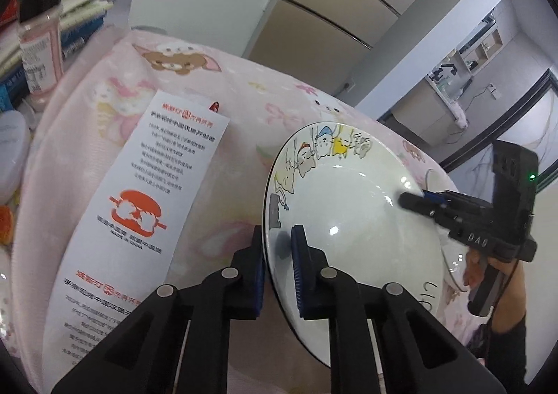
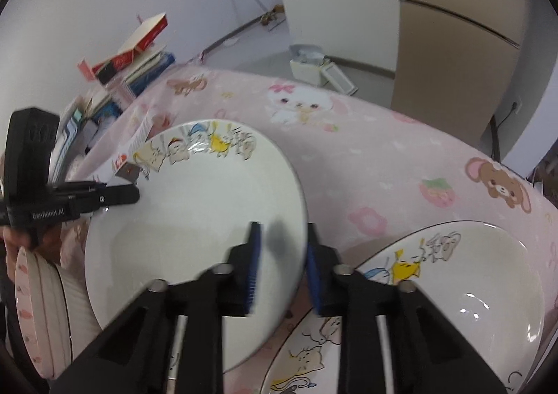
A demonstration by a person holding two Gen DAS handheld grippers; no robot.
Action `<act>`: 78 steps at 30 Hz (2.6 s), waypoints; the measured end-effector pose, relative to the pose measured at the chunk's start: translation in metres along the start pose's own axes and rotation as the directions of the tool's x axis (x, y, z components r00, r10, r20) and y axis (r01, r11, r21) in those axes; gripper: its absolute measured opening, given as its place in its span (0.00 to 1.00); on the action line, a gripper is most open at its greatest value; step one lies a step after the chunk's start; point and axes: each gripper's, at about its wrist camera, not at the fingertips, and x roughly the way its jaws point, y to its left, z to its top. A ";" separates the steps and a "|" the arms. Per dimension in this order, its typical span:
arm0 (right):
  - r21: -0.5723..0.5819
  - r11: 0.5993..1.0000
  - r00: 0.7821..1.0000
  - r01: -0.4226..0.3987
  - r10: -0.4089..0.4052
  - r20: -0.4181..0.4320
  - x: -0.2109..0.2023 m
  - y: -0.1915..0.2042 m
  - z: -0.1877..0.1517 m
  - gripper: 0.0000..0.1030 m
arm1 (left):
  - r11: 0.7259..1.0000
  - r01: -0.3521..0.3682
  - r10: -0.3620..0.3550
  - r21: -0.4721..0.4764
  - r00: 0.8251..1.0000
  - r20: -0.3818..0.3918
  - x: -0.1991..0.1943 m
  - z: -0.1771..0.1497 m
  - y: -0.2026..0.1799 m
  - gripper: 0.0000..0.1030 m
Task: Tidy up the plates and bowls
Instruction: 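Lift both white plates up off the table, then carry both white plates, lower them onto the table and open both tools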
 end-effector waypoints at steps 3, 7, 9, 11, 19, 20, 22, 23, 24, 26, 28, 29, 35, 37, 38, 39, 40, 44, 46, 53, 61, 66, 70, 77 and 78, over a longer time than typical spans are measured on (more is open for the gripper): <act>0.027 0.999 0.996 -0.046 0.044 0.072 -0.014 -0.002 0.000 0.10 | 1.000 0.002 -0.003 0.022 0.999 0.049 -0.010 0.001 -0.004 0.14; 0.043 0.994 0.984 -0.105 0.097 0.146 -0.037 0.001 0.006 0.08 | 0.999 0.034 -0.036 0.021 0.989 0.143 -0.032 0.005 -0.006 0.15; 0.048 0.990 0.974 -0.135 0.123 0.188 -0.051 0.004 0.008 0.07 | 0.999 0.040 -0.042 0.018 0.984 0.173 -0.045 0.008 -0.009 0.15; 0.048 0.986 0.963 -0.161 0.146 0.227 -0.065 0.009 0.010 0.06 | 0.999 0.021 -0.029 0.039 0.976 0.215 -0.063 0.010 -0.017 0.15; -0.003 0.986 0.919 -0.164 0.154 0.363 -0.121 0.035 0.019 0.07 | 0.994 -0.013 -0.032 0.112 0.919 0.392 -0.131 0.016 -0.049 0.15; -0.012 0.988 0.915 -0.155 0.148 0.375 -0.127 0.038 0.019 0.06 | 0.993 -0.017 -0.033 0.116 0.910 0.414 -0.137 0.016 -0.053 0.15; -0.024 0.989 0.905 -0.149 0.146 0.399 -0.139 0.042 0.020 0.06 | 0.992 -0.036 -0.022 0.122 0.896 0.444 -0.145 0.016 -0.061 0.15; -0.028 0.989 0.902 -0.144 0.143 0.407 -0.144 0.043 0.020 0.06 | 0.991 -0.040 -0.020 0.124 0.892 0.451 -0.147 0.017 -0.064 0.15; -0.030 0.990 0.899 -0.139 0.139 0.415 -0.149 0.044 0.019 0.06 | 0.991 -0.040 -0.021 0.124 0.890 0.455 -0.149 0.017 -0.067 0.15; -0.031 0.991 0.898 -0.127 0.128 0.422 -0.156 0.043 0.016 0.06 | 0.991 -0.036 -0.026 0.126 0.890 0.456 -0.151 0.019 -0.077 0.15; -0.023 0.992 0.895 -0.125 0.123 0.430 -0.163 0.038 0.012 0.06 | 0.987 -0.047 -0.028 0.151 0.888 0.458 -0.152 0.019 -0.091 0.15; -0.010 0.991 0.891 -0.133 0.124 0.436 -0.167 0.032 0.008 0.06 | 0.985 -0.052 -0.029 0.163 0.889 0.457 -0.152 0.018 -0.098 0.15; 0.044 0.991 0.890 -0.126 0.094 0.446 -0.186 0.004 -0.020 0.06 | 0.977 -0.077 -0.016 0.197 0.902 0.432 -0.141 0.018 -0.144 0.15; 0.062 0.991 0.889 -0.122 0.081 0.450 -0.194 -0.005 -0.028 0.06 | 0.973 -0.095 -0.003 0.208 0.904 0.428 -0.137 0.016 -0.164 0.15; 0.071 0.989 0.887 -0.127 0.081 0.454 -0.197 -0.012 -0.032 0.06 | 0.970 -0.103 0.000 0.219 0.905 0.424 -0.135 0.015 -0.172 0.15; 0.084 0.987 0.883 -0.136 0.082 0.462 -0.202 -0.020 -0.037 0.06 | 0.968 -0.104 -0.002 0.230 0.908 0.418 -0.132 0.014 -0.181 0.15; 0.097 0.984 0.878 -0.148 0.086 0.471 -0.207 -0.027 -0.042 0.06 | 0.965 -0.100 -0.007 0.241 0.914 0.406 -0.128 0.012 -0.191 0.15; 0.167 0.959 0.839 -0.228 0.106 0.534 -0.222 -0.064 -0.063 0.06 | 0.966 -0.065 -0.030 0.252 0.934 0.357 -0.106 0.013 -0.219 0.15; 0.206 0.948 0.832 -0.244 0.096 0.546 -0.222 -0.080 -0.072 0.06 | 0.968 -0.066 -0.020 0.244 0.942 0.336 -0.090 0.014 -0.235 0.15; 0.312 0.916 0.864 -0.251 0.067 0.499 -0.194 -0.128 -0.094 0.06 | 0.970 -0.109 0.056 0.218 0.970 0.236 -0.036 0.008 -0.259 0.15; 0.437 0.865 0.911 -0.246 0.053 0.409 -0.145 -0.178 -0.121 0.08 | 0.951 -0.206 0.173 0.229 0.972 0.157 0.028 -0.002 -0.265 0.15; 0.446 0.869 0.933 -0.215 0.047 0.357 -0.131 -0.182 -0.120 0.08 | 0.956 -0.207 0.183 0.206 0.974 0.130 0.046 -0.008 -0.248 0.15; 0.424 0.894 0.951 -0.145 0.008 0.310 -0.122 -0.175 -0.117 0.09 | 0.962 -0.199 0.180 0.189 0.977 0.113 0.055 -0.012 -0.237 0.15; 0.369 0.929 0.963 -0.029 -0.073 0.258 -0.117 -0.162 -0.116 0.11 | 0.952 -0.217 0.195 0.215 0.973 0.122 0.063 -0.010 -0.235 0.15; 0.353 0.936 0.963 -0.003 -0.093 0.254 -0.118 -0.157 -0.116 0.11 | 0.949 -0.225 0.201 0.222 0.972 0.124 0.064 -0.010 -0.236 0.15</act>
